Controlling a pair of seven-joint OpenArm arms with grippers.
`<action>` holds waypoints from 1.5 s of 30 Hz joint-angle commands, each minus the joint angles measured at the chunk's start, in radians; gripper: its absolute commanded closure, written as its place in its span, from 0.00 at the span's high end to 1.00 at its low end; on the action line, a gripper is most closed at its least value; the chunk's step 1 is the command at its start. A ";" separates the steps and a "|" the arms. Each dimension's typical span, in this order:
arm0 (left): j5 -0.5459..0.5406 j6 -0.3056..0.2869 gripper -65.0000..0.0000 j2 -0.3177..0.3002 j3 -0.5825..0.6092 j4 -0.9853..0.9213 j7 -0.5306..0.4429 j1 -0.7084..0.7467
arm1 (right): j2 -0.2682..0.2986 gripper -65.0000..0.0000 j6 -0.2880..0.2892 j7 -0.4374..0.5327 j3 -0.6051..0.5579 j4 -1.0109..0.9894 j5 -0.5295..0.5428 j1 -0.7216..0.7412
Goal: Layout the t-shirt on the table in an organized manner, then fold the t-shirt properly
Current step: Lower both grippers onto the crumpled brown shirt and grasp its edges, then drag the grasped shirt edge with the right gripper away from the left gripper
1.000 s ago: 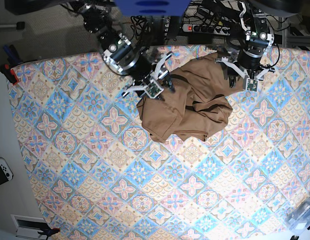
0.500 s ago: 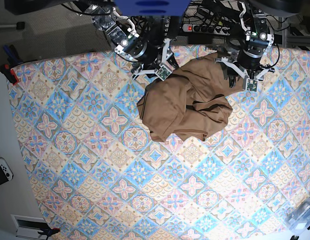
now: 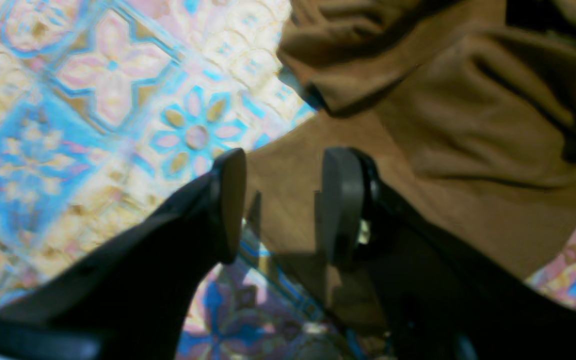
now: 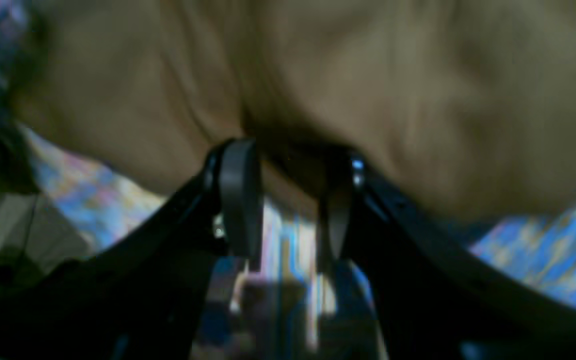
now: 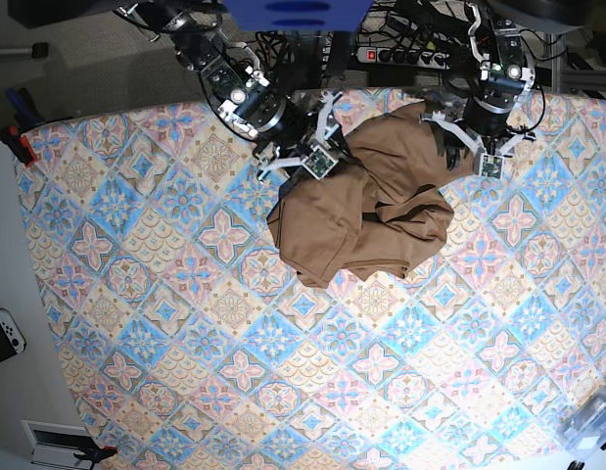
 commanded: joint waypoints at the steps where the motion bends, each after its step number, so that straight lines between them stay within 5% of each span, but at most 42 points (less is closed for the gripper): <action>1: -0.007 0.003 0.38 -0.004 -0.003 0.000 -0.015 0.001 | -0.004 0.33 -0.002 0.022 0.001 0.038 0.004 0.008; 16: -0.009 0.000 0.38 -0.004 -0.003 -0.042 -0.016 0.001 | 0.000 0.35 -0.002 0.022 0.000 0.113 0.003 0.011; 26: -0.009 0.000 0.38 -0.004 -0.003 -0.042 -0.016 0.001 | 0.002 0.63 -0.002 -0.087 0.000 0.083 0.004 0.085; 45: -0.009 0.000 0.38 -0.004 -0.003 -0.043 -0.016 0.001 | -0.003 0.59 -0.002 -0.082 -0.089 -0.114 0.004 0.117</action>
